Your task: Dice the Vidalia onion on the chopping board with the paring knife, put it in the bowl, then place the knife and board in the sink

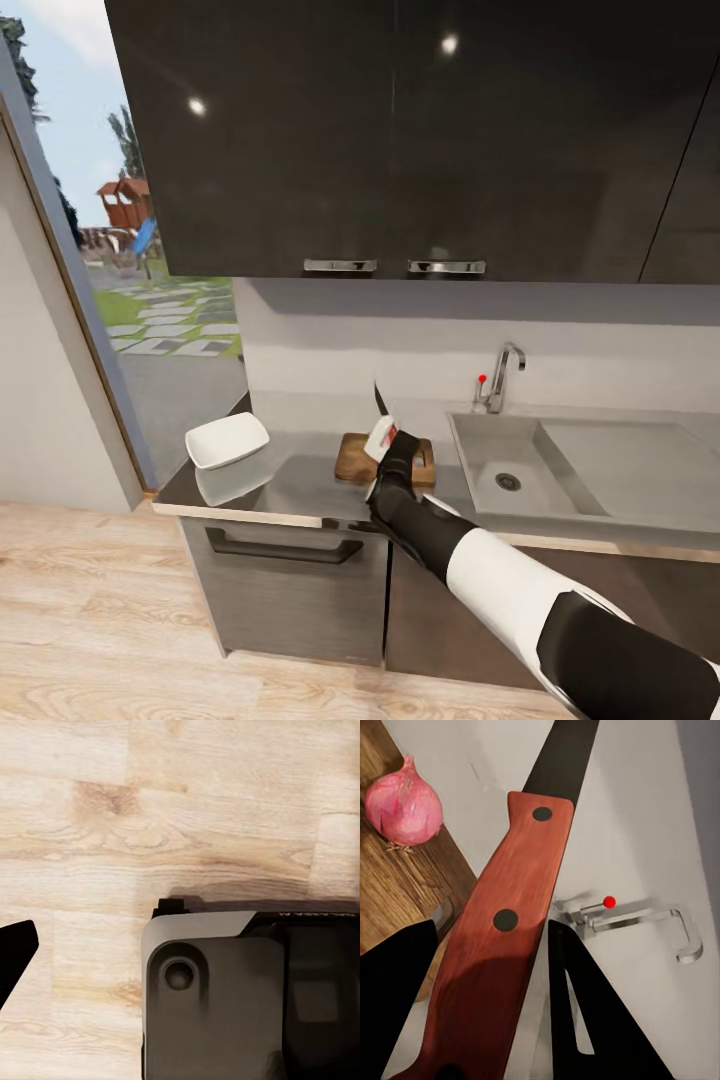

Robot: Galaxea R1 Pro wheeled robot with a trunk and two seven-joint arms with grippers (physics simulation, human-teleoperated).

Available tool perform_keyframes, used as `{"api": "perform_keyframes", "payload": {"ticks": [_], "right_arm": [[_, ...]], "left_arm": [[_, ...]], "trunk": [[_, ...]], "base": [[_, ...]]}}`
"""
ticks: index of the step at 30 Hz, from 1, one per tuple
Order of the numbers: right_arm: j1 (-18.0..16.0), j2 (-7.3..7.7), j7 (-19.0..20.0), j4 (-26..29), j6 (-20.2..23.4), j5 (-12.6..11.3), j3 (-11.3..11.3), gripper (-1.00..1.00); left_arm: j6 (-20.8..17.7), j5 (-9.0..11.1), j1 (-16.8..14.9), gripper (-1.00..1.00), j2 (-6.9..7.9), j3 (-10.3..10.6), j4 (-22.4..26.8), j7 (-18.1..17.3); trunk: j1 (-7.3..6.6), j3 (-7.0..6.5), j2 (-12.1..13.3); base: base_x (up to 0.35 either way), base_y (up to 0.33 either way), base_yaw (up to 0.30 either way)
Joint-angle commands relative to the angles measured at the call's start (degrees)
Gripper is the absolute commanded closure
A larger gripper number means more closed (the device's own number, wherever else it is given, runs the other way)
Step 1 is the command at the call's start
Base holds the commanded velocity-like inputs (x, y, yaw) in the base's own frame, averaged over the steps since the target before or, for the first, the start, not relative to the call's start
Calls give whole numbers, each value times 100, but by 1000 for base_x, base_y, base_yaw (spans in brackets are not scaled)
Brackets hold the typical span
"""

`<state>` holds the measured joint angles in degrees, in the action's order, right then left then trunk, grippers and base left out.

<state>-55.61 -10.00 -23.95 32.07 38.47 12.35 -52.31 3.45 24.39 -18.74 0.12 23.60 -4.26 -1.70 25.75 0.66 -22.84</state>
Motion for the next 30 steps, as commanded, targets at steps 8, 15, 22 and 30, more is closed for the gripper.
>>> {"api": "perform_keyframes", "payload": {"ticks": [8, 15, 22, 30], "right_arm": [[-2, 0, -22, -204, 30, 7, -23, 100], [-2, 0, -22, -218, 16, 5, -17, 100], [25, 0, -14, -222, 7, -16, -24, 100], [286, 0, -6, -225, 1, -116, -25, 100]], "left_arm": [[33, 49, -7, -100, -3, 48, -22, -17], [33, 49, -7, -100, -3, 48, -22, -19], [33, 49, -7, -100, -3, 48, -22, -15], [33, 49, -7, -100, -3, 48, -22, -15]], "trunk": [[3, 7, -8], [3, 7, -8], [3, 7, -8], [3, 7, -8]], "base": [[0, 0, 0], [0, 0, 0], [0, 0, 0], [0, 0, 0]]}}
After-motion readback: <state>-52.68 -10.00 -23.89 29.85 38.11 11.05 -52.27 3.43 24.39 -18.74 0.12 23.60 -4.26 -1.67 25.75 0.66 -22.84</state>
